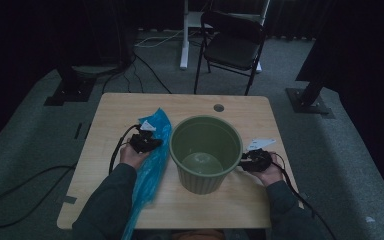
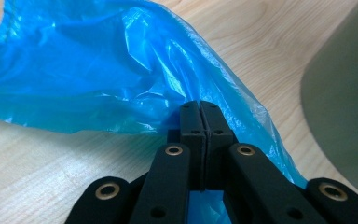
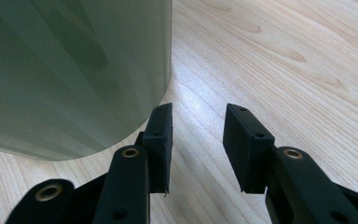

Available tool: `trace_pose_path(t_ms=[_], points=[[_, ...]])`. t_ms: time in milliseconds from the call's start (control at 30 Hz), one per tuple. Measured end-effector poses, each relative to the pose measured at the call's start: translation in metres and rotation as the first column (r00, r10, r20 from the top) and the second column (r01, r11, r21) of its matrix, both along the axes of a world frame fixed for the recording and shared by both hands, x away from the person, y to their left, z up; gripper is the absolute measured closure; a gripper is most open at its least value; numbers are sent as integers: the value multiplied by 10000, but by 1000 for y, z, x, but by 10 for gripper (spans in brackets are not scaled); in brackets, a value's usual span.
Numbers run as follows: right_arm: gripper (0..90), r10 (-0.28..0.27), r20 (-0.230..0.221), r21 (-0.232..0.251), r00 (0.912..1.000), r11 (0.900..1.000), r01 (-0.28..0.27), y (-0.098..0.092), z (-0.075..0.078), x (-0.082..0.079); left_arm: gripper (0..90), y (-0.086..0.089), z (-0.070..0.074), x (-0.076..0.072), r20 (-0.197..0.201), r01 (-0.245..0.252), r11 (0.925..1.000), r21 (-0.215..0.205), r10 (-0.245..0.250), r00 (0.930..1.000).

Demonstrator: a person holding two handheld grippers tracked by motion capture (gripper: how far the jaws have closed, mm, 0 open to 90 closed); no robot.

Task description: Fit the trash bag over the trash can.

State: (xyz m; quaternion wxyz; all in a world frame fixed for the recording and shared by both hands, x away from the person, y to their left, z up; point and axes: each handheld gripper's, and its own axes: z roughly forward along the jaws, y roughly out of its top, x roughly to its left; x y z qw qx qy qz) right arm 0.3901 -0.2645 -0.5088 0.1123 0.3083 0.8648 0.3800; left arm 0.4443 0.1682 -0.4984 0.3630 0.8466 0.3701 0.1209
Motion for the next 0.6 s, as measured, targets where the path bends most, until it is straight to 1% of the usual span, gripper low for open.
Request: trace_pose_path(t_ms=[100,233,300,367,467,500,533,567,600], points=[[625,7,-9,-5,10000,10000,-7,0,0,0,892,3,6,-1,133,46,9999,-102,-44,9999],[625,13,-16,-9,10000,10000,-13,0,0,0,892,8,20,-4,418,193,9993,-315,-179,9990],[625,10,-26,-10,10000,10000,-10,1,-1,0,892,10,27,-6,579,299,9982,-528,-269,9980],[625,11,-27,-17,10000,10000,-11,1,-1,0,892,11,36,-9,773,519,9970,-565,-475,9959],[625,7,-31,-19,10000,10000,-7,1,-1,0,892,12,48,-12,1021,707,9949,-721,-632,9928],[630,12,-39,-18,10000,10000,-12,1,-1,0,892,12,51,-13,1068,764,9942,-752,-681,9919],[635,22,-50,-19,10000,10000,-23,1,-1,0,892,12,51,-13,1068,764,9942,-752,-681,9919],[640,63,-44,-27,10000,10000,-63,1,-1,0,892,13,59,-15,1180,943,9918,-863,-838,9895],[641,79,-31,-34,10000,10000,-80,1,-1,0,892,13,62,-16,1233,1028,9908,-882,-916,9881]])
